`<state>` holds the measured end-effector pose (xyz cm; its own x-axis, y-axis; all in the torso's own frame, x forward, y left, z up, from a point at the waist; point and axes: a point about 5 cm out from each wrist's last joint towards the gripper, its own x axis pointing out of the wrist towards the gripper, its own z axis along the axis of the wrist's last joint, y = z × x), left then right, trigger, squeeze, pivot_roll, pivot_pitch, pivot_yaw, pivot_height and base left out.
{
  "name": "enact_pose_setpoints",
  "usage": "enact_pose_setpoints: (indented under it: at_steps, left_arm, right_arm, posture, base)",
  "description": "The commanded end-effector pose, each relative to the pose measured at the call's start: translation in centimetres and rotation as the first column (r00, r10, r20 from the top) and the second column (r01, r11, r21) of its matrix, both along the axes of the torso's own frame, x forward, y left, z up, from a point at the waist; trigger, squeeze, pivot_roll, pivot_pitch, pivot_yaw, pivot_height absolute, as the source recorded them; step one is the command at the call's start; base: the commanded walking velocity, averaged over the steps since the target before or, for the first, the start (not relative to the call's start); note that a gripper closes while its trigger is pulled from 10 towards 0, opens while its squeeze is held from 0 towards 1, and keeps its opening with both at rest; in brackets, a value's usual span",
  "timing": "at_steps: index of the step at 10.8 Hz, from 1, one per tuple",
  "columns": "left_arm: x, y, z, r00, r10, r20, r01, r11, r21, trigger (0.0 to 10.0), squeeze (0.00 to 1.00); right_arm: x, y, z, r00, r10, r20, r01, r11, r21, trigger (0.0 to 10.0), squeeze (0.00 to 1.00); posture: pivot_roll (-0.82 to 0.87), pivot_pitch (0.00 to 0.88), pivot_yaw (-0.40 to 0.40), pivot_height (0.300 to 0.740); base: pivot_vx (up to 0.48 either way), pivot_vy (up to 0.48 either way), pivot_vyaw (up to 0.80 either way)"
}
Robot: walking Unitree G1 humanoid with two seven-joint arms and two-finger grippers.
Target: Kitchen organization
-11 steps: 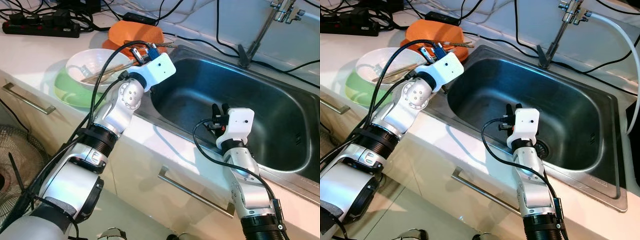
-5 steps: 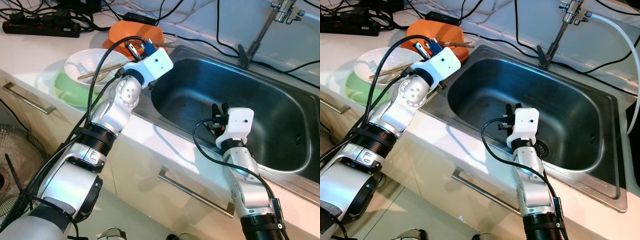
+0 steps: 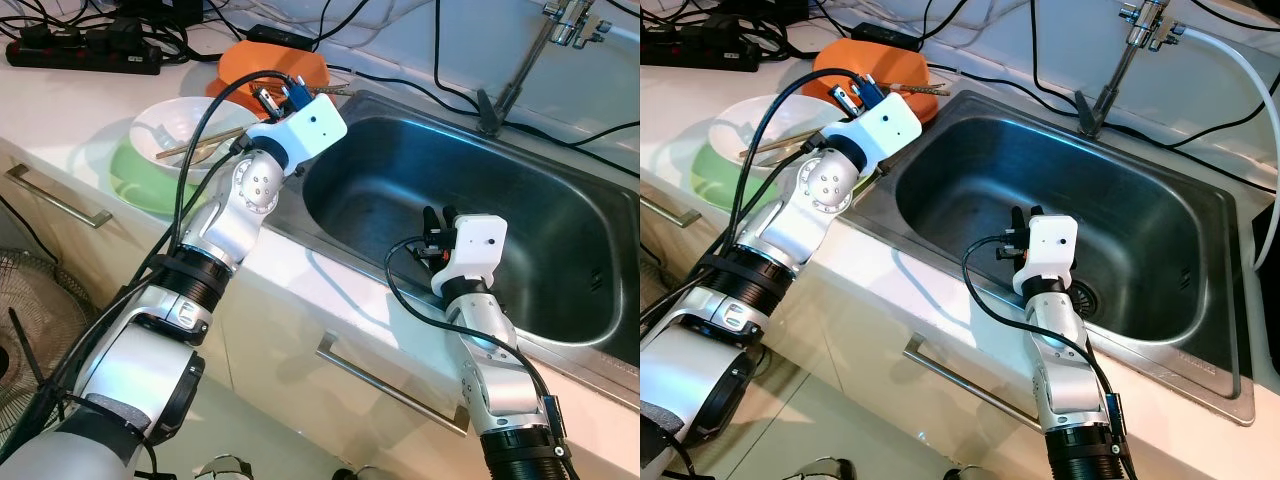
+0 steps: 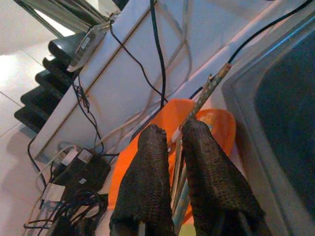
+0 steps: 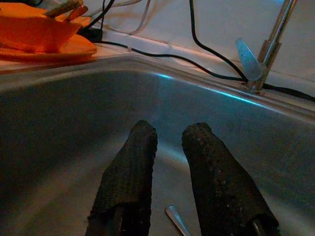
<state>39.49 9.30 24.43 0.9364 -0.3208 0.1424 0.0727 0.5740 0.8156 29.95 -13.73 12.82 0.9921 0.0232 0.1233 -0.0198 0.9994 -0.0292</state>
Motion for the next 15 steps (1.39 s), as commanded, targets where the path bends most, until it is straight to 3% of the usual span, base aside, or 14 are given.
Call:
enact_pose_setpoints:
  at_steps: [1, 2, 3, 4, 5, 6, 11, 15]
  left_arm:
    - [-0.2, -0.2, -0.2, 1.000, -0.011, -0.009, 0.011, 1.000, 0.007, 10.0, 0.00]
    - [-0.3, -0.4, -0.4, 0.999, -0.037, -0.031, 0.036, 0.999, -0.006, 10.0, 0.12]
    - [-0.4, -0.5, -0.5, 0.998, -0.048, -0.037, 0.047, 0.999, -0.013, 10.0, 0.70]
    - [-0.5, -0.6, -0.6, 0.997, -0.058, -0.041, 0.058, 0.998, -0.012, 10.0, 1.00]
    - [-0.6, -0.6, -0.8, 0.997, -0.065, -0.050, 0.065, 0.998, -0.002, 10.0, 1.00]
    - [-0.7, -0.6, -1.1, 0.996, -0.071, -0.062, 0.072, 0.997, 0.013, 10.0, 0.00]
    - [-1.1, 0.3, -2.0, 0.991, -0.056, -0.118, 0.062, 0.997, 0.044, 10.0, 0.00]
    - [-0.6, 0.2, -1.7, 0.995, -0.035, -0.095, 0.042, 0.996, 0.077, 10.0, 0.00]
  right_arm:
    - [0.0, -0.6, -0.3, 1.000, -0.023, -0.014, 0.023, 1.000, -0.003, 10.0, 0.00]
    - [0.0, -0.6, -0.4, 1.000, -0.022, -0.015, 0.022, 1.000, -0.003, 10.0, 0.00]
    - [0.0, -0.6, -0.4, 1.000, -0.022, -0.016, 0.022, 1.000, -0.003, 10.0, 0.00]
    - [0.0, -0.6, -0.4, 1.000, -0.022, -0.017, 0.022, 1.000, -0.004, 10.0, 0.00]
    - [0.0, -0.6, -0.4, 1.000, -0.022, -0.017, 0.022, 1.000, -0.004, 10.0, 0.00]
    - [0.0, -0.6, -0.4, 1.000, -0.023, -0.017, 0.023, 1.000, -0.004, 10.0, 0.00]
    - [0.1, -0.6, -0.5, 0.999, -0.025, -0.019, 0.025, 1.000, -0.003, 10.0, 0.00]
    - [0.0, -0.5, -0.6, 0.999, -0.026, -0.018, 0.026, 1.000, -0.001, 10.0, 0.00]
  posture:
    - [-0.08, 0.062, -0.140, 0.740]
    - [-0.07, 0.061, -0.142, 0.740]
    - [-0.07, 0.063, -0.142, 0.740]
    - [-0.07, 0.063, -0.142, 0.740]
    - [-0.07, 0.062, -0.143, 0.740]
    - [-0.07, 0.064, -0.143, 0.740]
    - [-0.07, 0.063, -0.142, 0.740]
    - [-0.07, 0.056, -0.138, 0.740]
  base:
    - [0.000, 0.000, 0.00]
    - [0.000, 0.000, 0.00]
    - [0.000, 0.000, 0.00]
    - [0.000, 0.000, 0.00]
    - [0.000, 0.000, 0.00]
    - [0.000, 0.000, 0.00]
    - [0.000, 0.000, 0.00]
    - [0.000, 0.000, 0.00]
